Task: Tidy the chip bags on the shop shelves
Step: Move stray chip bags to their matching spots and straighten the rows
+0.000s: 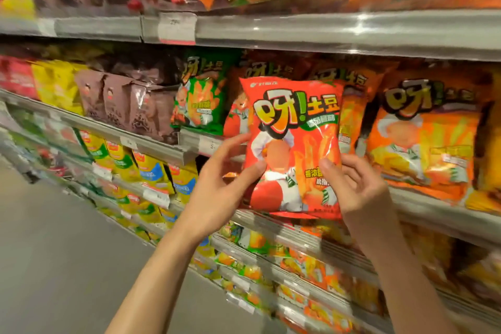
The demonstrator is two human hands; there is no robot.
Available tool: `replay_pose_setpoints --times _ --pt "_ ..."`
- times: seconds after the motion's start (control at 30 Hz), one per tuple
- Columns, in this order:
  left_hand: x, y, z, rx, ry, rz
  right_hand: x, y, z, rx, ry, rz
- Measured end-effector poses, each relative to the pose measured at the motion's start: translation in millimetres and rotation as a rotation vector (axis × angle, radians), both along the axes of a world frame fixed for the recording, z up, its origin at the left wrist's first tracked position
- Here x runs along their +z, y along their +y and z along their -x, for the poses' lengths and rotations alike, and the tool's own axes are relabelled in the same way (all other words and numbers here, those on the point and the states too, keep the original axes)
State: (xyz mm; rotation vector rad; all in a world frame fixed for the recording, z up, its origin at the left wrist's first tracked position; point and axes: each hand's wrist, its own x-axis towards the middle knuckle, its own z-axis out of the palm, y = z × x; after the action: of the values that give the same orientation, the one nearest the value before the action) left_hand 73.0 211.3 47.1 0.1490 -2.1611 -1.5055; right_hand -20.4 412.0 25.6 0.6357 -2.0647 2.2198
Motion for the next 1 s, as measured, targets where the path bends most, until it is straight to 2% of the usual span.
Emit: replay_pose_setpoints --times 0.13,0.23,0.5,0.63,0.73,0.8,0.87,0.93,1.0 --pt "1 -52 14 -0.026 -0.005 -0.022 7 -50 13 -0.036 -0.024 -0.103" --pt "-2 -85 24 -0.075 -0.004 -0.027 10 -77 12 -0.109 0.044 -0.208" --pt "-2 -162 57 -0.297 0.030 0.045 11 -145 -7 -0.310 -0.078 -0.030" --pt "3 -197 64 -0.372 0.032 0.082 9 -183 -24 -0.395 -0.096 -0.005" --pt "5 -219 69 -0.337 0.039 0.108 9 -208 -32 -0.442 -0.094 0.078" --pt "5 -238 74 -0.225 0.115 0.111 12 -218 -33 -0.477 -0.077 0.087" --pt "4 -258 87 -0.076 0.181 0.230 15 -222 -34 -0.510 -0.089 0.071" --pt "6 -270 96 0.007 0.123 0.345 19 -224 -35 -0.515 -0.093 0.049" --pt "4 -274 105 0.001 0.034 0.411 20 -224 -36 -0.529 -0.086 0.028"
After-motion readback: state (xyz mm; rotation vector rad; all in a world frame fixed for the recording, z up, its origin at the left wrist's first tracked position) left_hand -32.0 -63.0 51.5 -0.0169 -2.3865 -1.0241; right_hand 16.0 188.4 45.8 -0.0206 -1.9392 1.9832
